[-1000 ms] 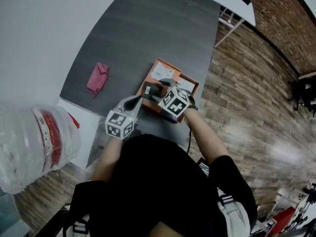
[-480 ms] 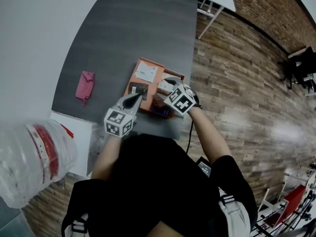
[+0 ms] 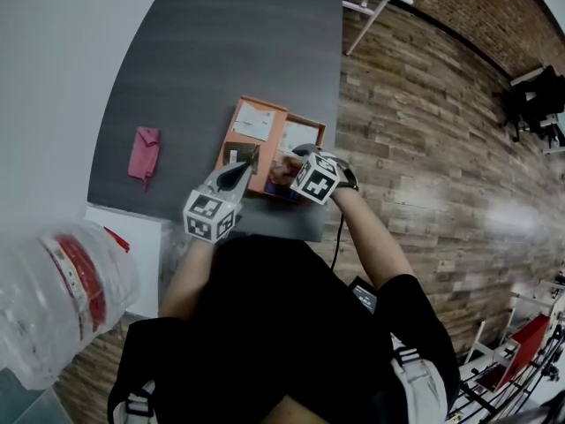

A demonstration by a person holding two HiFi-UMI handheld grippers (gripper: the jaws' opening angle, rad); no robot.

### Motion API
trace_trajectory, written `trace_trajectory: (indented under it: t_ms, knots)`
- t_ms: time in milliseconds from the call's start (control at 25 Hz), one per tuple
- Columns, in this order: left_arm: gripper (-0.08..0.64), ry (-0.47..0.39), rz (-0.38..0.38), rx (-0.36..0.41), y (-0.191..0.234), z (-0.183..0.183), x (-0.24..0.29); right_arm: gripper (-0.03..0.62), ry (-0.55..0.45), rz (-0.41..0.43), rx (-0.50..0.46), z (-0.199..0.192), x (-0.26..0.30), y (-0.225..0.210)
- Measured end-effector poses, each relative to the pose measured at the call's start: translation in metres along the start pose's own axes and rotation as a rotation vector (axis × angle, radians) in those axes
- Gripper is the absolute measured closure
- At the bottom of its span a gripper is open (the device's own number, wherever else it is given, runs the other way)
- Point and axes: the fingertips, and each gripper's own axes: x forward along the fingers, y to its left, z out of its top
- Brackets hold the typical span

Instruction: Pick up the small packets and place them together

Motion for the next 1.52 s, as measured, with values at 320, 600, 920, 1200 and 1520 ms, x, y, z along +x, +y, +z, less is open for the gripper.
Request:
trace_trajectory:
  t_ms: [320, 600, 920, 1200, 1520]
  knots:
    - [0.560, -0.010, 0.016, -0.026, 0.002, -0.004, -0.005, 0.249, 0.105, 0.048, 0.096, -0.012, 0.025, 0.014]
    - [0.560, -0.014, 0.018, -0.057, 0.007, -0.009, -0.008, 0.199, 0.167, 0.099, 0.147, -0.013, 0.037, 0.023]
    - [0.560, -0.012, 0.008, -0.078, 0.009, -0.012, -0.010, 0.189, 0.298, 0.085, 0.104, -0.024, 0.045, 0.025]
    - [0.560, -0.012, -0.002, -0.082, 0.009, -0.014, -0.009, 0.212, 0.347, 0.105, 0.095, -0.030, 0.044, 0.023]
    - [0.560, -0.011, -0.005, -0.081, 0.012, -0.014, -0.009, 0.383, 0.272, 0.081, 0.039, -0.026, 0.033, 0.017]
